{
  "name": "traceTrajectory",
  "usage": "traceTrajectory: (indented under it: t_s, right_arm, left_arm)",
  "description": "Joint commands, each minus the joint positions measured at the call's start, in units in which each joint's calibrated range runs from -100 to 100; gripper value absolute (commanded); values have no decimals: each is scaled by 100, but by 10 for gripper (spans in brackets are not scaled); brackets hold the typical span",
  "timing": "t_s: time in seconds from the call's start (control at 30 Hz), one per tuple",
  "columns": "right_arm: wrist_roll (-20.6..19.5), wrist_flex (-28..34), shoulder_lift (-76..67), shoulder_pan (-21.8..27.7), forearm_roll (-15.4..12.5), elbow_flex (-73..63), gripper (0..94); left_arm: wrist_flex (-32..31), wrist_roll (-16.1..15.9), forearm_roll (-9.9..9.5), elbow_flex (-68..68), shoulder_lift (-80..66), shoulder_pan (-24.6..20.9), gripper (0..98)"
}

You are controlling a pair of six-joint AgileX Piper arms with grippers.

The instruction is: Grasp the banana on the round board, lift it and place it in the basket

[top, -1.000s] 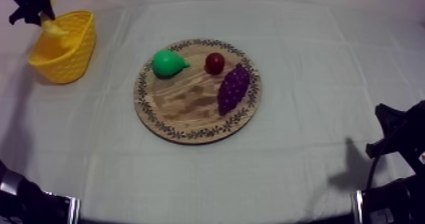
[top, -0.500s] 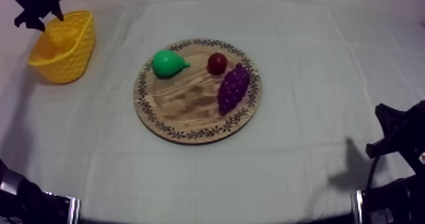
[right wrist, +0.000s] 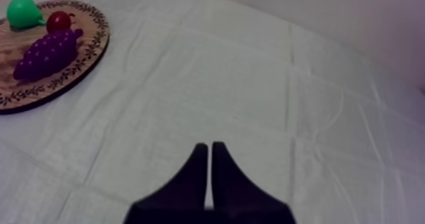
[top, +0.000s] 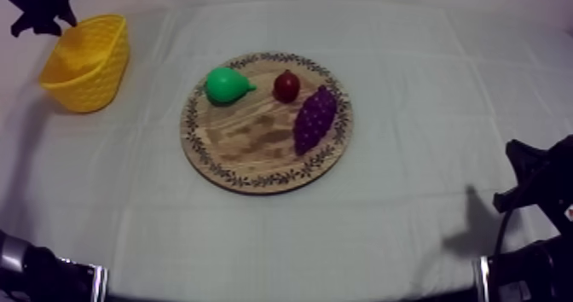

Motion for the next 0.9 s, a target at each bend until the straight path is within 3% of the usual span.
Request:
traceTrajectory:
  t_s: [0.0,0.33,0.6,0.87]
  right_arm:
    - [26,-1,-1,-2,0,4,4]
    - [23,-1,-1,-2,0,4,4]
    - [25,-1,-1,-2,0,4,4]
    - [26,-1,-1,-2,0,4,4]
  left_arm:
    - [-299,-12,27,630,-517,14,270]
    - [-1855,30,-80,3093,-2331,54,121]
    - [-2877,344,-481,4846,-3655,307,15]
    - [-3725,580,-664,6465,-4779,489,2]
